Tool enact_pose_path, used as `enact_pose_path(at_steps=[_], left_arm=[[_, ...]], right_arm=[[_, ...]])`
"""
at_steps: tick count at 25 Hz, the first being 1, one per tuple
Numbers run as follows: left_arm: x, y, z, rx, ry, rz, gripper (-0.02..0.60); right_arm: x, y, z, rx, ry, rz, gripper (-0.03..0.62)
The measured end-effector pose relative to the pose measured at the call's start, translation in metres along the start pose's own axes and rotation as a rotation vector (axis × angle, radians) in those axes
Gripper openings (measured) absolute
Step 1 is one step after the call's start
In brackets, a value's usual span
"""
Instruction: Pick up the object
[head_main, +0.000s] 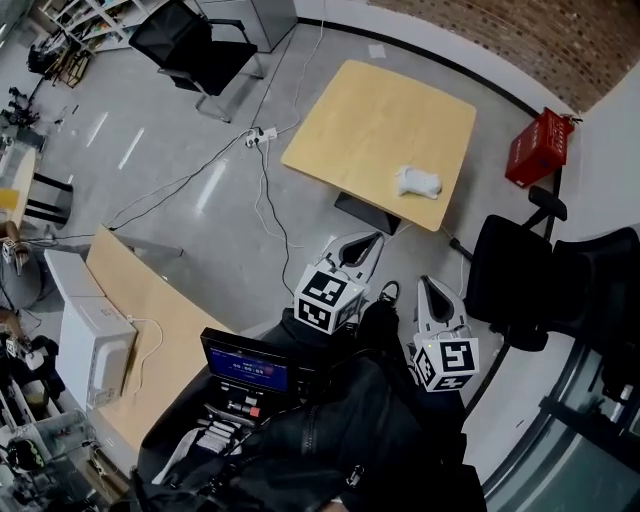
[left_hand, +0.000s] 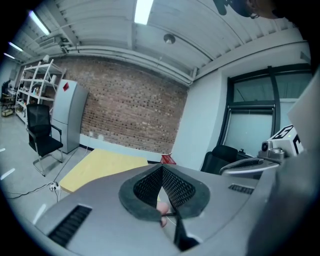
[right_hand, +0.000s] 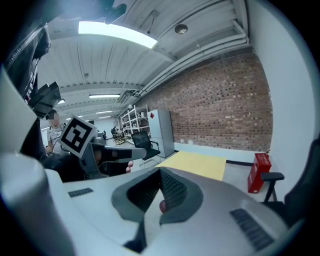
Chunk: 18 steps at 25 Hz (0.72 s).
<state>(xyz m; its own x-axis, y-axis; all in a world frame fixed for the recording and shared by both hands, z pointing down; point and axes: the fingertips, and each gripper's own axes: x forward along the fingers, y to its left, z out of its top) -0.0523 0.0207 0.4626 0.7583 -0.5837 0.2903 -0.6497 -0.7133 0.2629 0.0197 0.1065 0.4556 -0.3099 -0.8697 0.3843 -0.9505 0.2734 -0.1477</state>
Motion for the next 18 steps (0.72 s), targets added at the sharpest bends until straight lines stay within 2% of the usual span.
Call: enact_pose_path(at_steps=[8, 18], left_arm=[[0.033, 0.023, 0.03, 0.019, -0.027, 0.066, -0.002], [0.127, 0.005, 0.054, 0.064, 0.022, 0.037, -0.002]], right_arm=[[0.034, -0.028, 0.027, -0.032, -0.028, 0.06, 0.005], [0.066, -0.129, 0.043, 0.052, -0.048, 0.029, 0.005]])
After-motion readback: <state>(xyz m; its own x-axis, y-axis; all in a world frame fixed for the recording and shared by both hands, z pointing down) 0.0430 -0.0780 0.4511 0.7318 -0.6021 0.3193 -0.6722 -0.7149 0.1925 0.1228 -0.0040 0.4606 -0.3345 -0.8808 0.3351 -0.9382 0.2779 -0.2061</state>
